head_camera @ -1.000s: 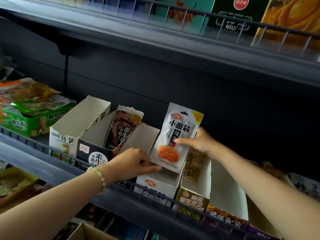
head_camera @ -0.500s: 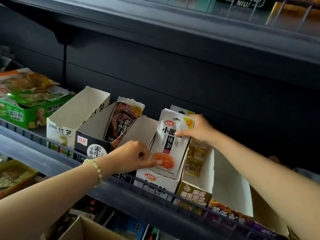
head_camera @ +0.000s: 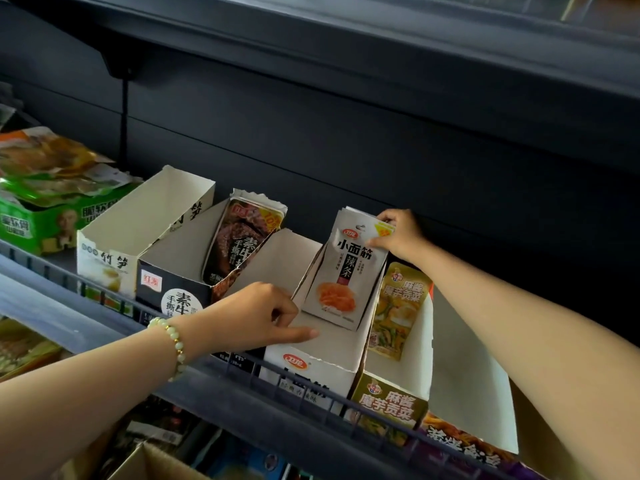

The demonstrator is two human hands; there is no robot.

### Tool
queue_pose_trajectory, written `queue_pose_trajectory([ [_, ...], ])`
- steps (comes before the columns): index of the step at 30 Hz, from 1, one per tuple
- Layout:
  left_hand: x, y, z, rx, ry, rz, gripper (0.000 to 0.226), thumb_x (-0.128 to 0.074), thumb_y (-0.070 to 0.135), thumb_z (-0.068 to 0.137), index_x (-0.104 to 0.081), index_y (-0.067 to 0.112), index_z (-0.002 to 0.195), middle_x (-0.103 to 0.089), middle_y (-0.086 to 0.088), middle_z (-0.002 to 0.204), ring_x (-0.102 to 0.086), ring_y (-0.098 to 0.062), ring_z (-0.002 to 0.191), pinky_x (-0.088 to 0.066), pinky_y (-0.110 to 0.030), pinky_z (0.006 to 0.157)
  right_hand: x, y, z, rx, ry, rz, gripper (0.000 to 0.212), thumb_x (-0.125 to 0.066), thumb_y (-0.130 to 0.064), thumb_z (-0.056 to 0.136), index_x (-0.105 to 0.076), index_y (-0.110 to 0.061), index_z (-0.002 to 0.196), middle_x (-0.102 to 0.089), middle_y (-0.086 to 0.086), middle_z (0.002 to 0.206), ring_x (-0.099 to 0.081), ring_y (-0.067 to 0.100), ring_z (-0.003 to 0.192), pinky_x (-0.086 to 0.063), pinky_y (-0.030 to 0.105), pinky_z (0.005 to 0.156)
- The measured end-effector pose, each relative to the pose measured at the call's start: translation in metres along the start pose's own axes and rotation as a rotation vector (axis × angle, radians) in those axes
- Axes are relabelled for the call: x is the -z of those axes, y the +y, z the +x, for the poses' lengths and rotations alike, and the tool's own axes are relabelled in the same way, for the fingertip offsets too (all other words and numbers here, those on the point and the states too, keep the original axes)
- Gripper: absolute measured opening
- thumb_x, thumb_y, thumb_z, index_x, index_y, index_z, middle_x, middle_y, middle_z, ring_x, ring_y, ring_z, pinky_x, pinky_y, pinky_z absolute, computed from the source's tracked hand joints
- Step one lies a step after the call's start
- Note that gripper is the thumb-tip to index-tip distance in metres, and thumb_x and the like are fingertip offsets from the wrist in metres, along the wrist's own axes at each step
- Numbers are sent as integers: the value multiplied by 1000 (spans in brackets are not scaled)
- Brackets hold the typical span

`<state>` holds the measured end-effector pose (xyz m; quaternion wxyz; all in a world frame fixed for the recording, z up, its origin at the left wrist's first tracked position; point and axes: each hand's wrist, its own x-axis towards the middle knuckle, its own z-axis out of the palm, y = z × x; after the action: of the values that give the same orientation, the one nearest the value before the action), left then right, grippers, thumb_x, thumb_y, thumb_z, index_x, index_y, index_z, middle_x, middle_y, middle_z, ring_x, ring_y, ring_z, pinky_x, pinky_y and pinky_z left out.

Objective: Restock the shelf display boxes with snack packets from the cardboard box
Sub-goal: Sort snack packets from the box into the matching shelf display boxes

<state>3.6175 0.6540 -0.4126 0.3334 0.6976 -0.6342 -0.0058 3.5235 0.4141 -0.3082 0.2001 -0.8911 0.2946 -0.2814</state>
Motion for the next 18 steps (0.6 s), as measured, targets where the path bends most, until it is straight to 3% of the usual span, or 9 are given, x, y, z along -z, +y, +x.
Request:
queue_pose_trajectory([
  [6,1,1,-1,20,-4,-14,51,-60,58,76,-40,18,52,-40,7,58,-39,-8,55,-37,-11,58,-3,7,1,-6,18,46,40,-80,-1,72,-62,-9,107,-66,11,106,-64,25,98,-52,36,87],
  [12,8,12,-6,99,-52,102,54,-48,71,72,-49,19,59,-48,6,67,-44,-7,59,-42,-20,62,12,-2,-23,35,-38,67,59,-74,-4,79,-49,-10,132,-51,9,134,-52,17,114,-39,23,87],
  [16,17,26,-14,167,-115,241,57,-39,77,75,-61,24,78,-58,10,85,-58,-7,72,-53,-27,72,33,-12,-61,71,-16,7,54,-66,-19,89,-45,-22,139,-43,6,143,-42,19,129,-33,23,92],
  [18,23,30,-22,173,-151,233,73,-28,86,66,-62,29,99,-62,11,102,-59,-4,82,-55,-28,80,46,-19,-89,127,-23,-18,53,-63,-24,91,-43,-25,141,-41,4,146,-38,19,134,-31,24,98],
])
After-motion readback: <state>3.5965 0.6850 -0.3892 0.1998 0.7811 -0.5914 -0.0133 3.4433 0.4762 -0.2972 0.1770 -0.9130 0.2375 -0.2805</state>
